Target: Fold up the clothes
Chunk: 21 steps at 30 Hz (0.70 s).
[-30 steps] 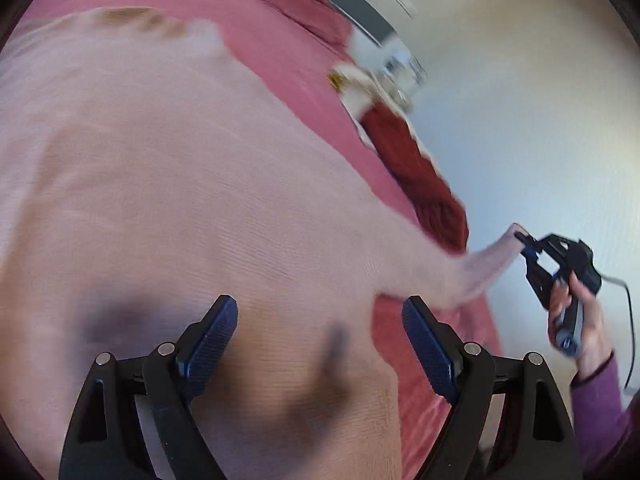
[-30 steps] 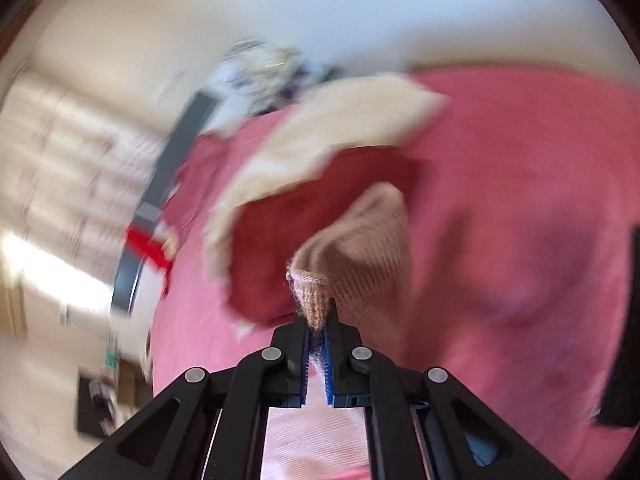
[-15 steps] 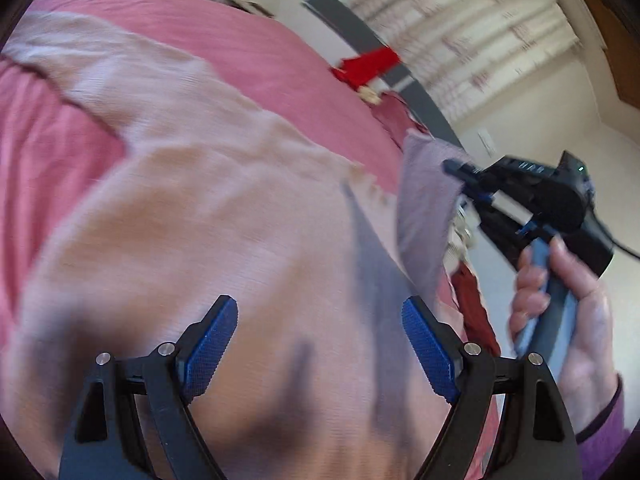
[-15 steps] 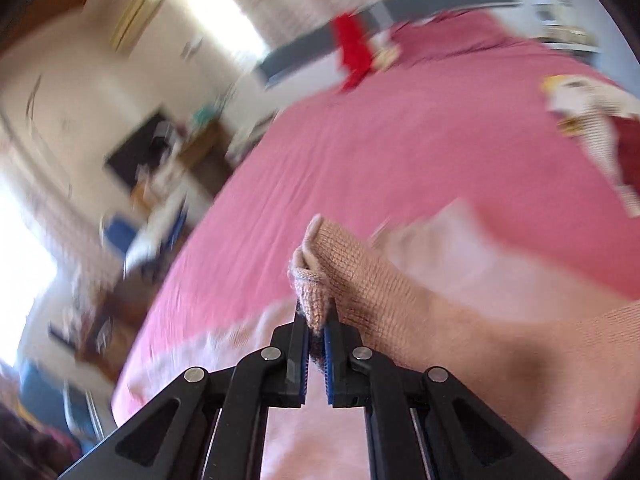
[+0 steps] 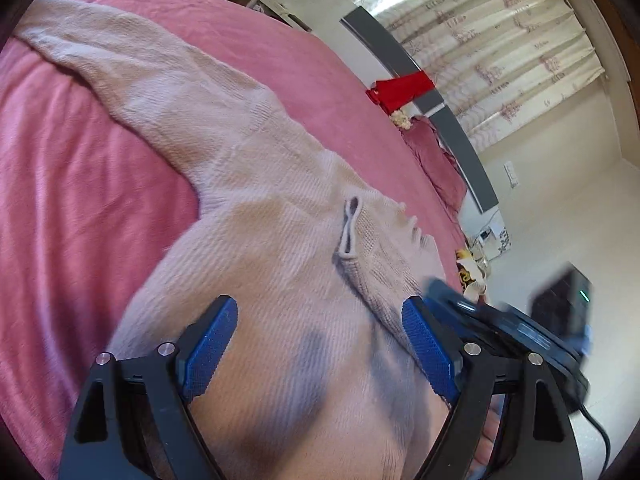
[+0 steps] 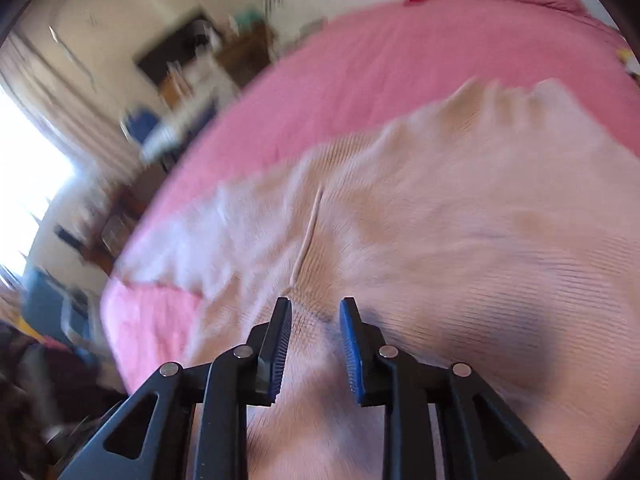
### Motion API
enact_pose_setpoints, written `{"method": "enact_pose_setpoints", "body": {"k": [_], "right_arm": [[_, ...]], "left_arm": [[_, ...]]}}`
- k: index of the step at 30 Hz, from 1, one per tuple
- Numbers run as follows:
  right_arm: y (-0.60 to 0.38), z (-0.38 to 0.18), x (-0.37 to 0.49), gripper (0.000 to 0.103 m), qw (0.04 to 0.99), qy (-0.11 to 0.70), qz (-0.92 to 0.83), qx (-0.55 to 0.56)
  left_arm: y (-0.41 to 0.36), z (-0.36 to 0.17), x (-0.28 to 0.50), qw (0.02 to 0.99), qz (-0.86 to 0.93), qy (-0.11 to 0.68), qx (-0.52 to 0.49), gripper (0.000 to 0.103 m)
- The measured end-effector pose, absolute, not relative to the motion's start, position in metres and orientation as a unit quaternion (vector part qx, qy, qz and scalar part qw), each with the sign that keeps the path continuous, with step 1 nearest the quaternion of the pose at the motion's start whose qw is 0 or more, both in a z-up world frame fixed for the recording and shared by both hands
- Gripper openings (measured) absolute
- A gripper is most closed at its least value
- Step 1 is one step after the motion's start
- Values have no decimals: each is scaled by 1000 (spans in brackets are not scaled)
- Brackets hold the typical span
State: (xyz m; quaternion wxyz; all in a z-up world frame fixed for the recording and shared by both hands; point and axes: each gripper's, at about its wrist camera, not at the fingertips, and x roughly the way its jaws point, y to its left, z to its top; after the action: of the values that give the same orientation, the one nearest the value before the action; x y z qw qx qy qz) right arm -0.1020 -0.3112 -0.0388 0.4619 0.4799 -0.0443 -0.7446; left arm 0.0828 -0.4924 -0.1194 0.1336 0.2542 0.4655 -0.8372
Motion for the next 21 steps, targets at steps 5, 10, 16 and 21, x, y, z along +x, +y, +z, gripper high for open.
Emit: {"method": "enact_pose_setpoints", "body": {"k": [5,10,16,21], "right_arm": [[-183,-32,-129,28,383,-83,-802,450],[-75,-75,-142,30,344,-205,-765,504],[-27,-110,-141,30,314,-299,-736,520],[4,-106,-144,24,193,-309,-810,460]], "left_arm": [[-488,-115,32,128,-850,428,279,85],[-492,-121,-19,150,-847,409,304,85],[-482,-121,-34,132,-860,386,308,85],[-466,-117,-41,149,-865,319,358,80]]}}
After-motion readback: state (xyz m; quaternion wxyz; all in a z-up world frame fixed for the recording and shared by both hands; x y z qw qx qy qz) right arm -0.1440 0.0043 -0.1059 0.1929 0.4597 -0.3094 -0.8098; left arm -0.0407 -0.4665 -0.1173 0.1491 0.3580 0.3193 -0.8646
